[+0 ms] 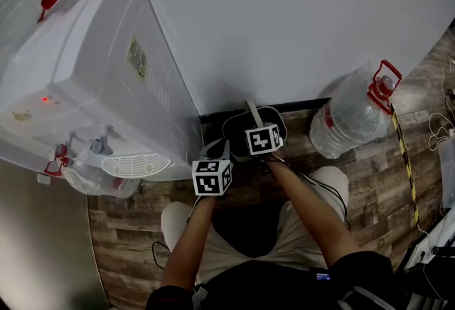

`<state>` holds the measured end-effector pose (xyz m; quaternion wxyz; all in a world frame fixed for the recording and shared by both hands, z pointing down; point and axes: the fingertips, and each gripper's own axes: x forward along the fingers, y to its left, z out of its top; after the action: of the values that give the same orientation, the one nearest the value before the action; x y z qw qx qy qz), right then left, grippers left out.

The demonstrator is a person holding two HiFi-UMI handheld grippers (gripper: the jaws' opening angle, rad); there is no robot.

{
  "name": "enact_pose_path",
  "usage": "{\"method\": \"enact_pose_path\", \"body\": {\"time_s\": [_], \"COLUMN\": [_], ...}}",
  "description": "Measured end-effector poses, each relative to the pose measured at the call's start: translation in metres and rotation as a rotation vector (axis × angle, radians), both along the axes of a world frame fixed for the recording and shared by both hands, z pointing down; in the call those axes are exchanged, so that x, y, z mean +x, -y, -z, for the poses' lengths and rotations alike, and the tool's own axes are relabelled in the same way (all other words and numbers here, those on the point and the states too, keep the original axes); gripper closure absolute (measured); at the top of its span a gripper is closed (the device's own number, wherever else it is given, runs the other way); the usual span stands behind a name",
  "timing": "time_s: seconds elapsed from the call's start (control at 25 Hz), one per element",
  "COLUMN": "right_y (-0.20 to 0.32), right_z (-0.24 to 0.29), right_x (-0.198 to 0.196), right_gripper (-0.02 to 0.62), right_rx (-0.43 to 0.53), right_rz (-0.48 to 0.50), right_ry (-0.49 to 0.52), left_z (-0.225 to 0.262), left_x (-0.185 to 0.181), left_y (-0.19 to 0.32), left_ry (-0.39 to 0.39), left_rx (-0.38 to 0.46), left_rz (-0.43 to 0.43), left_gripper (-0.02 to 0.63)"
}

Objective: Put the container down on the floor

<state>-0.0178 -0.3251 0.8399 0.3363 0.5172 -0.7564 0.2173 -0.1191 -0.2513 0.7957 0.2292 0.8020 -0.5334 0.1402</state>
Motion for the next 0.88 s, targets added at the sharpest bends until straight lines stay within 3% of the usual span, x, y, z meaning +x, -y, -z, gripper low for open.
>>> {"method": "enact_pose_path", "body": {"time_s": [0.24,0.64,0.88], "right_y": [-0.013,-0.014,-0.015], "right_z": [-0.007,0.004,0.011], "right_x": [0.004,0.013,0.013], "right_gripper": [0.561,0.554,0.492], "right_rx": [-0.04,0.006,0.02], "right_rz": [-0.017,-0.047,-0.058], "right_ry": [0.006,-0.023,-0.017], "left_z": [0.0,0.005,0.008], "left_x": [0.001,-0.002,-0.004], "left_y": [-0.011,-0.018,-0.021], "left_ry": [-0.008,-0.015,-0.012], "left_rx": [-0.011,-0.007,-0.003], "left_rz": [-0.013,-0.031,-0.042], "left_gripper": [0.591,0.591,0.591]}}
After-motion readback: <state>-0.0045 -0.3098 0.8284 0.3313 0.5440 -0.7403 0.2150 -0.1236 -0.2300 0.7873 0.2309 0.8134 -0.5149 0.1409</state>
